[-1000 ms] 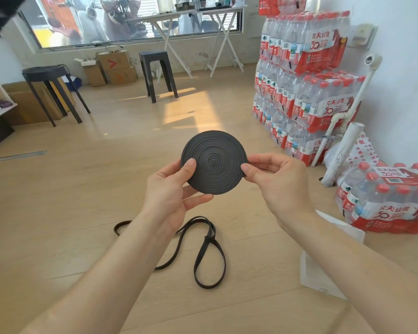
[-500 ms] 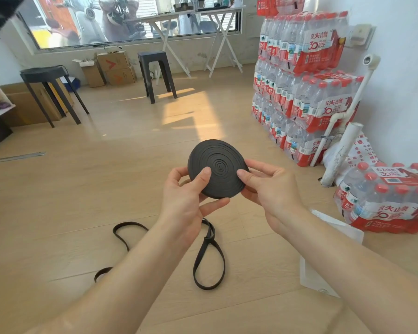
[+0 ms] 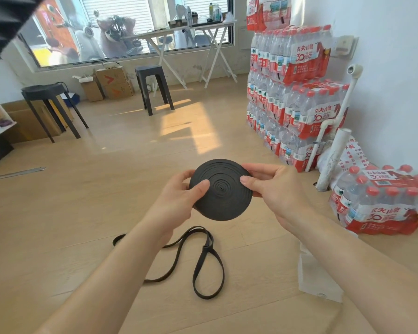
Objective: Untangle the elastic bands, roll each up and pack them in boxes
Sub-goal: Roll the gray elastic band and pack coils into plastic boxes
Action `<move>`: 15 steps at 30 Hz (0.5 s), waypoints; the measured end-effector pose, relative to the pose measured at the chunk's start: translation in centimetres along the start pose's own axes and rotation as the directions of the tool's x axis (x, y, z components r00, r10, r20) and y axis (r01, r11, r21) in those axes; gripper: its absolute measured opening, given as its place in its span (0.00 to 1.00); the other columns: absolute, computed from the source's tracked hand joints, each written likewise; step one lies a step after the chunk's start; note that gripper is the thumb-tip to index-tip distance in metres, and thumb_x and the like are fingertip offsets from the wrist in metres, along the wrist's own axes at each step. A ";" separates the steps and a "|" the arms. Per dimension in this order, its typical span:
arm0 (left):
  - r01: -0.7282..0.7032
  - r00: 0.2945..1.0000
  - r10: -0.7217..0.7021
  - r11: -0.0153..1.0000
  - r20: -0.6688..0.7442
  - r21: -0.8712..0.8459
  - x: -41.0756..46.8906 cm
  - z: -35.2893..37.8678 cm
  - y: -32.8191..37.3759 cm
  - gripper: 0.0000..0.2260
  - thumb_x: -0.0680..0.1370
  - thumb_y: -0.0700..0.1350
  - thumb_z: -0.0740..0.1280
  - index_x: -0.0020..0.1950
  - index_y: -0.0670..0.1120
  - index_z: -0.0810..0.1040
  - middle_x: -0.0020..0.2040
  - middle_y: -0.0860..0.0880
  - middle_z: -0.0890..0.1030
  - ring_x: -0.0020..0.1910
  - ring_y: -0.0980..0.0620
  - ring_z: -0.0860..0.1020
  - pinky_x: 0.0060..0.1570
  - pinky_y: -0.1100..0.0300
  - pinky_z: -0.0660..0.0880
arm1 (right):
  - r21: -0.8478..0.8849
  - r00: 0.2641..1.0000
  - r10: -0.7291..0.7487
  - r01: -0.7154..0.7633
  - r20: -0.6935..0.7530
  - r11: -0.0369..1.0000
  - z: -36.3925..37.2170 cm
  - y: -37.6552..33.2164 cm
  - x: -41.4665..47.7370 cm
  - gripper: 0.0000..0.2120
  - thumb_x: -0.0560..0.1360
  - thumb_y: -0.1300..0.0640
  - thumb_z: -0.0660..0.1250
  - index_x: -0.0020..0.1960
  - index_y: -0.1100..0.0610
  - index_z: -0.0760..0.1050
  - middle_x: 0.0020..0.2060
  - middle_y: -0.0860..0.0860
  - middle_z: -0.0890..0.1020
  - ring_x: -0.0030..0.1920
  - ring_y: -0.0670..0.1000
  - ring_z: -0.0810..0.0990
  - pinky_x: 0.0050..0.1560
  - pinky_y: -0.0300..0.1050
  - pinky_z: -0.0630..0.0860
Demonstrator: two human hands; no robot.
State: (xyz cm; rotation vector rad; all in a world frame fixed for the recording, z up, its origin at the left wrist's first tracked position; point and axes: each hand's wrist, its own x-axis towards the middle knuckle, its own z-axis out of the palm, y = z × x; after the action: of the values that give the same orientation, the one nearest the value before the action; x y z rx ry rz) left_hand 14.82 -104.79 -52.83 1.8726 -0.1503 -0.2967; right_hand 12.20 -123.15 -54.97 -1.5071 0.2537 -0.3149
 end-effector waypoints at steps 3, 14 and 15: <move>-0.080 0.996 0.080 0.997 0.050 0.004 0.2 0.8 1.4 0.12 0.78 0.45 0.66 0.62 0.48 0.76 0.50 0.48 0.83 0.43 0.52 0.79 0.35 0.62 0.75 | -0.023 0.999 -0.044 0.044 -0.022 0.999 -1.7 -1.2 0.2 0.12 0.70 0.67 0.74 0.50 0.55 0.82 0.44 0.52 0.86 0.45 0.48 0.85 0.46 0.43 0.81; -0.163 0.969 0.163 0.987 0.186 -0.014 3.6 13.5 6.6 0.07 0.78 0.45 0.67 0.55 0.51 0.76 0.50 0.49 0.80 0.42 0.54 0.78 0.35 0.62 0.75 | 0.044 0.964 0.013 -0.001 -0.267 0.999 -14.4 -2.6 1.4 0.11 0.71 0.69 0.72 0.53 0.61 0.82 0.42 0.56 0.85 0.40 0.52 0.83 0.44 0.44 0.82; -0.152 0.967 0.151 0.988 0.204 -0.011 4.0 15.0 6.2 0.09 0.78 0.44 0.67 0.58 0.50 0.74 0.50 0.49 0.80 0.42 0.54 0.78 0.35 0.62 0.74 | 0.058 0.952 0.052 -0.036 -0.302 0.998 -15.6 -1.7 1.5 0.11 0.71 0.68 0.72 0.53 0.61 0.82 0.43 0.56 0.85 0.40 0.53 0.83 0.44 0.45 0.81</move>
State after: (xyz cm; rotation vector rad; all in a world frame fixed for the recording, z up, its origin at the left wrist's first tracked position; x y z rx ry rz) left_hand 14.79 -121.51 -51.86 1.8208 -0.4328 -0.3838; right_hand 8.00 -138.29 -54.03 -1.3963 0.5194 -0.5145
